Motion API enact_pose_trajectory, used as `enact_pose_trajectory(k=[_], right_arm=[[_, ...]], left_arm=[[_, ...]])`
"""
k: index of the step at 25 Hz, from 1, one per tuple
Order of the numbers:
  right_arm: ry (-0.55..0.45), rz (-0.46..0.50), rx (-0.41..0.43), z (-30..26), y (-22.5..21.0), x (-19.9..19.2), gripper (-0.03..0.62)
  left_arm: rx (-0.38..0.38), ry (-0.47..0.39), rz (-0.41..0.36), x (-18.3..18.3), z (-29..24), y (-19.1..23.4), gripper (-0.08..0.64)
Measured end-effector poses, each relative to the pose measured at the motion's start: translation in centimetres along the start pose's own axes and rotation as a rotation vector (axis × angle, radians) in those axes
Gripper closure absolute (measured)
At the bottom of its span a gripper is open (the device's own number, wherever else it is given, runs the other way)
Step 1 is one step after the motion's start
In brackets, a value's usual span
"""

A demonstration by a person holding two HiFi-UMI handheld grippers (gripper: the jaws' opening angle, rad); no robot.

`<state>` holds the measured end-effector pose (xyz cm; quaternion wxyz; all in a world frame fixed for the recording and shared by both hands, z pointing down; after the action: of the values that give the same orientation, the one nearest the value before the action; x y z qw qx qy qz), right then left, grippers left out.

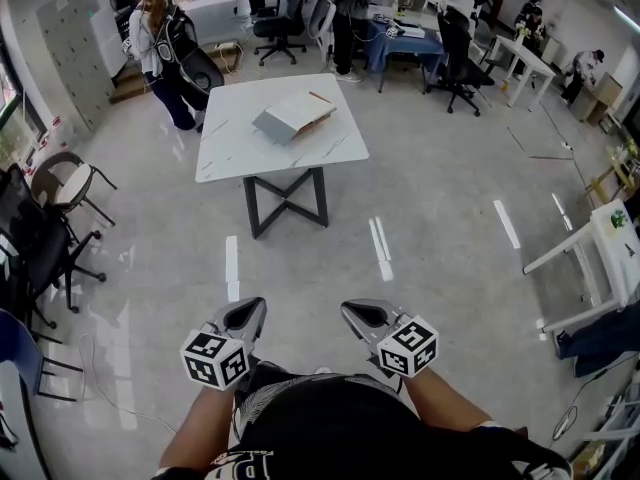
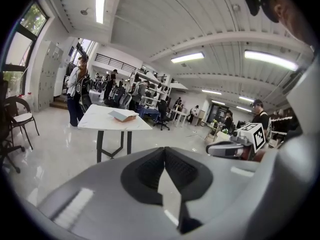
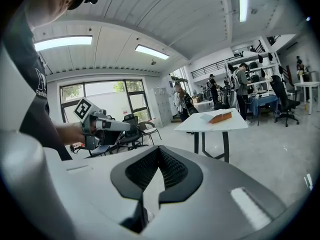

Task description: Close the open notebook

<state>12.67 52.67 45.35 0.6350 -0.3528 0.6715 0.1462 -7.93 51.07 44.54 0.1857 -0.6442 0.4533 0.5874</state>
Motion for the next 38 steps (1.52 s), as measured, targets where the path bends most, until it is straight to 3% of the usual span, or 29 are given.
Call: enact_pose_trajectory(k=[8,21,29,38], right_arm=[[-0.010,-0.045,-0.022,-0.1,-1.2,0.5,0.592],[0.027,-0.067,-0.026,-3.0,-2.6,-0.1,0.592],[0.054,-0.082,-0.028,-7.2,-5.5,0.4,0.592],[0.052,-0.060,-0.038,-13.6,-10.4,4.4,0.592]], left_arm=[[-0.013,-0.003,-0.037,0.6,-0.5,-1.0,0.502],[-0.041,0.040,-0.022,-0.2,-3.0,0.9,0.502],[-0.042,0.069,-0.022,1.1,-6.6,4.7,0.502],[-0.047,0.041,-0.041,6.2,-12.5,10.0,0.502]])
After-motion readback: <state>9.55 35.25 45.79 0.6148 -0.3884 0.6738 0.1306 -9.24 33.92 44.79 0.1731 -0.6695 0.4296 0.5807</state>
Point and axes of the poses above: the fingertips, and each gripper's own axes: z backward along the fingers, y to its left, x out of its top, the point moved 3 cm from there along z, backward along the fingers, and after that the axes turned 8 degrees about -y, right-handed, at the moved point
